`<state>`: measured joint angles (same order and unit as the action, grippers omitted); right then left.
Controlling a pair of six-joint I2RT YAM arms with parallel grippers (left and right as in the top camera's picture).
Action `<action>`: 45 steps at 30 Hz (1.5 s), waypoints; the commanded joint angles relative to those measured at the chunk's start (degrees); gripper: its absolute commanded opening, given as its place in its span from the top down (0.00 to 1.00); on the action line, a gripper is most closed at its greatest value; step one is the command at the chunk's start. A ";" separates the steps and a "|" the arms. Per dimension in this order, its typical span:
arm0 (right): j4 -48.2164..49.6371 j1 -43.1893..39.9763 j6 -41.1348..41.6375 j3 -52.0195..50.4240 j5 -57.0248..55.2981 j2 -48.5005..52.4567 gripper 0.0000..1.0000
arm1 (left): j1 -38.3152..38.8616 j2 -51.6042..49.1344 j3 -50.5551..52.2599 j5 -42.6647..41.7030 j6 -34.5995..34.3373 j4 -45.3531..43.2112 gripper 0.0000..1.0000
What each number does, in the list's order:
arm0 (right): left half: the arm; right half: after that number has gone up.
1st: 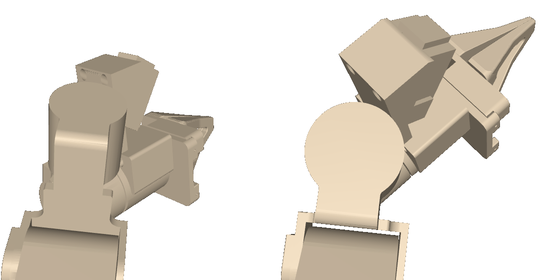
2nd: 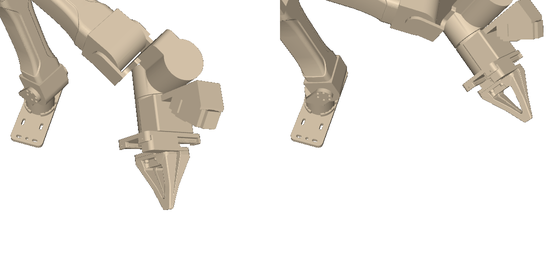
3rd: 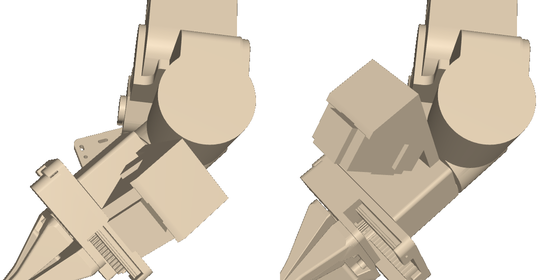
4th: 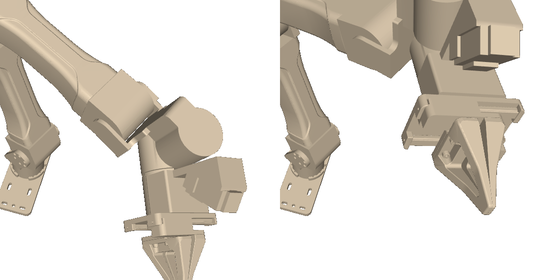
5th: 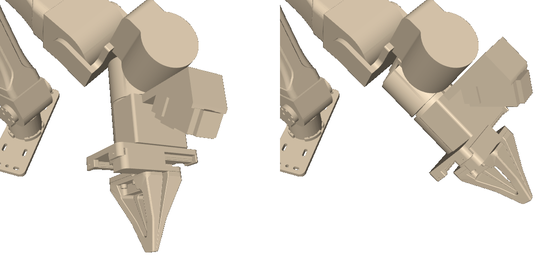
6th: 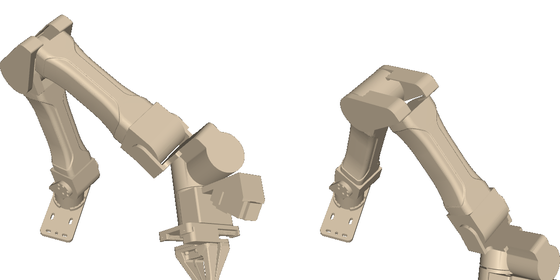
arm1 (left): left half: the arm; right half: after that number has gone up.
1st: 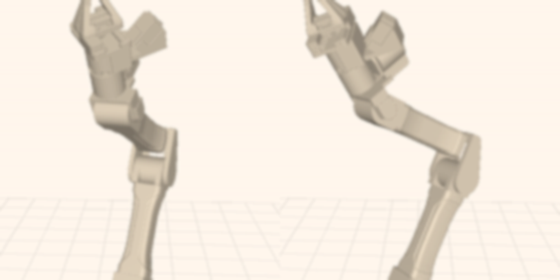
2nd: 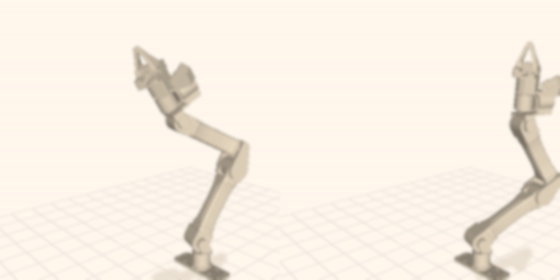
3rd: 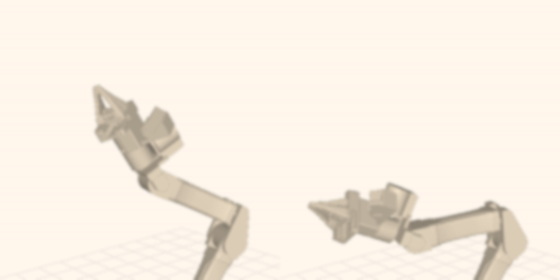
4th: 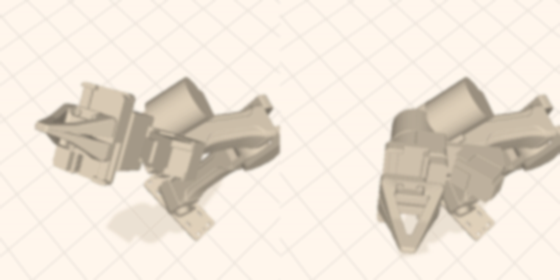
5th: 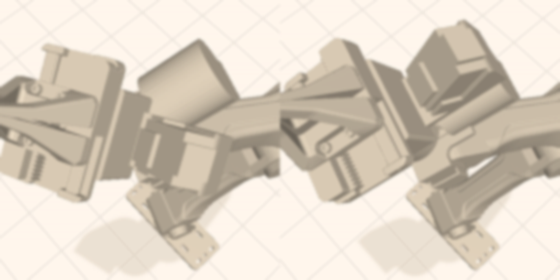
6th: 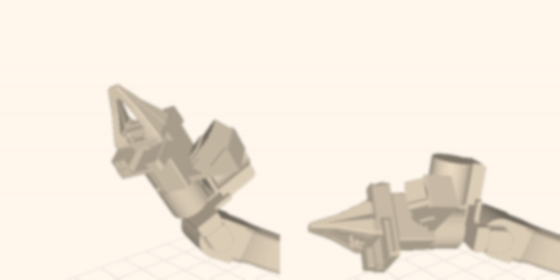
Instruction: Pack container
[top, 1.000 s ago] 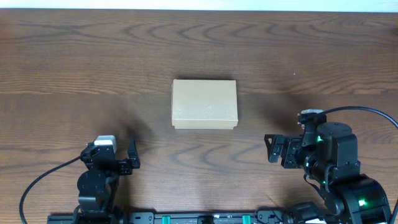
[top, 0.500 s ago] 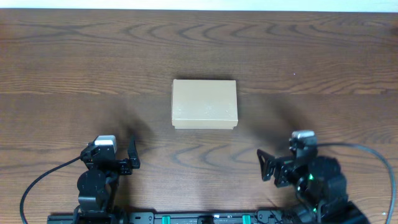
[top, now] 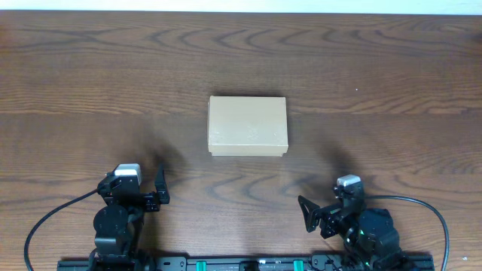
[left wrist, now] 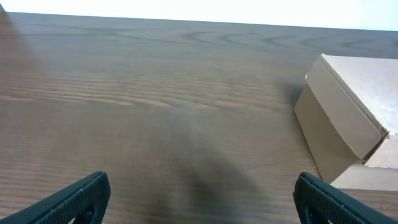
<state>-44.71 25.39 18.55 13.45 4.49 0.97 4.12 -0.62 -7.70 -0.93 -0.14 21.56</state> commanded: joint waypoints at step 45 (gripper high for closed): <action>0.59 1.27 1.57 -3.76 0.44 -0.66 0.01 | -0.35 0.37 1.33 -0.15 0.39 -0.04 0.05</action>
<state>-44.23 26.09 19.33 10.48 4.54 0.84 4.12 -0.62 -7.70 -0.93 -0.14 21.54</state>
